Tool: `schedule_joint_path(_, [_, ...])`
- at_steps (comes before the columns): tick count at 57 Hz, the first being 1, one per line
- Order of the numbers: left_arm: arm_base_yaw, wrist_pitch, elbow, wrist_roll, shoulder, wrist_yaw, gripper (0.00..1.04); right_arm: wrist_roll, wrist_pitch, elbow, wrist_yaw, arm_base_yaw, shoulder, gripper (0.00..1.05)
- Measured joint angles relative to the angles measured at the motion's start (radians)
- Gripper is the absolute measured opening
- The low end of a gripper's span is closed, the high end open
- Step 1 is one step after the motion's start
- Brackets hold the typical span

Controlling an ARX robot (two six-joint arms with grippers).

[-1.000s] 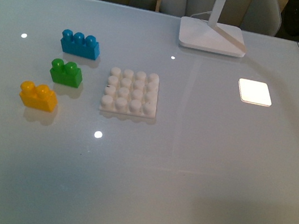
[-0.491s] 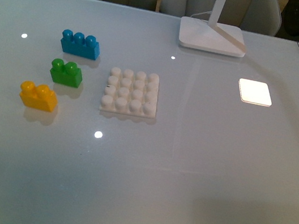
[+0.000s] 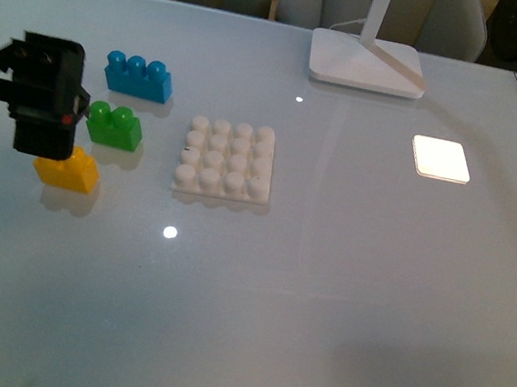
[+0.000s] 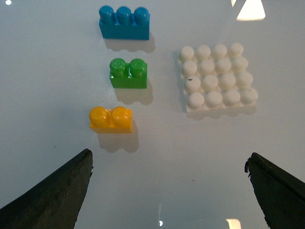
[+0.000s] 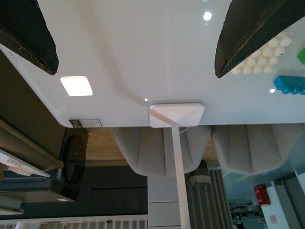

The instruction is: Insert yellow block into base center

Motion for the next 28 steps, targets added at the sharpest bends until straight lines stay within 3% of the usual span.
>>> schedule_joint_path(28, [0.05, 0.052, 0.251, 0.085, 0.423, -0.003, 0.97, 0.0, 0.0, 0.0, 0.0, 0.0, 0.0, 0.96])
